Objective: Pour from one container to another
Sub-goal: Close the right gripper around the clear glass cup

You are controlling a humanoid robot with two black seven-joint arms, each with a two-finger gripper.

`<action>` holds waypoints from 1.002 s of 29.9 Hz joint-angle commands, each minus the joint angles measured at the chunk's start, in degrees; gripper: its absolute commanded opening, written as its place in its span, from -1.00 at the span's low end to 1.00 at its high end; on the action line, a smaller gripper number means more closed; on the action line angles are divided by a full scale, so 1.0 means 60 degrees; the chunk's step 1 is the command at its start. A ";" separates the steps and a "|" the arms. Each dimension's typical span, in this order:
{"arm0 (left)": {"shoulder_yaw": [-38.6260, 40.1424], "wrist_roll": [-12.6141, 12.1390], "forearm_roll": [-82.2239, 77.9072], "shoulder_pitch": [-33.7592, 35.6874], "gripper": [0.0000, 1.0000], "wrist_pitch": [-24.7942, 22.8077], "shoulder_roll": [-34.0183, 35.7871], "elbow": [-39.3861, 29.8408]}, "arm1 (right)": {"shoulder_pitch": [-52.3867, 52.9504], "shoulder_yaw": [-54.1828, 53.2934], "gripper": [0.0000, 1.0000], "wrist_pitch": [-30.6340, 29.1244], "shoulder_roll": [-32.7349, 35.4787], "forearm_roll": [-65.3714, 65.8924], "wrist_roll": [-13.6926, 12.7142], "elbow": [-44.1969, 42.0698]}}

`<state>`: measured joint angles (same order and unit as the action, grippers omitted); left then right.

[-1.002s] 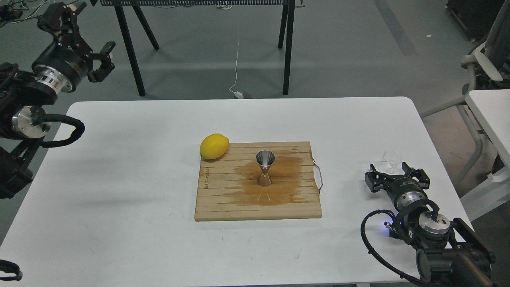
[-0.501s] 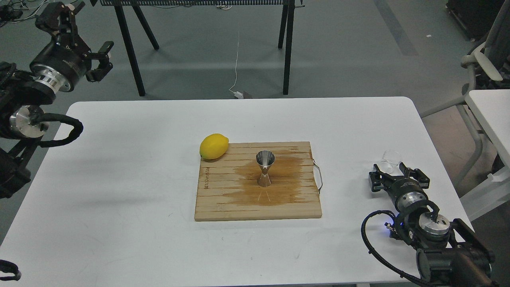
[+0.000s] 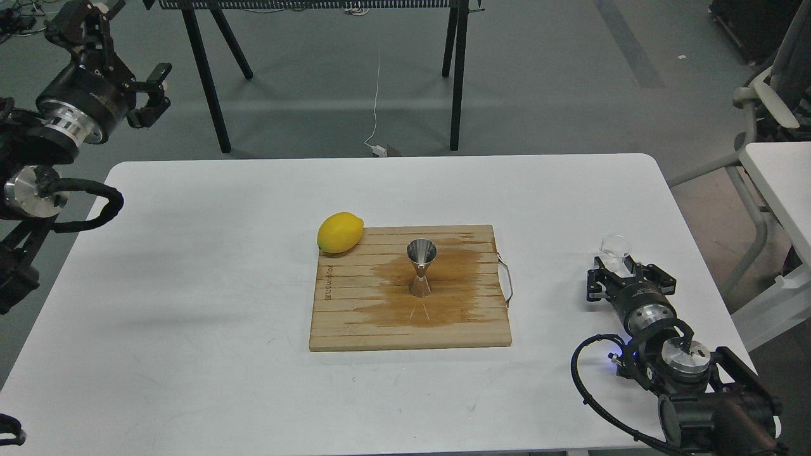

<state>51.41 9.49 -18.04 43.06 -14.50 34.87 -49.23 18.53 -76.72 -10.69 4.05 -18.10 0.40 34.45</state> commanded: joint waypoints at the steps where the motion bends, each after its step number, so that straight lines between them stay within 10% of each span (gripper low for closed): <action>1: 0.0001 0.0015 -0.0011 -0.0013 0.99 0.0000 0.0018 0.0001 | 0.0002 -0.0001 -0.16 -0.0035 -0.0001 0.0000 0.0021 0.0000; 30: 0.0015 0.0015 -0.0011 -0.0013 0.99 0.0014 0.0077 0.0001 | 0.0002 0.0190 -0.16 -0.0430 -0.0015 0.0000 0.0007 0.0000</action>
<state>51.48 9.60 -18.08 42.98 -14.47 35.32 -49.23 18.56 -75.66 -13.24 3.95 -18.04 0.44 34.55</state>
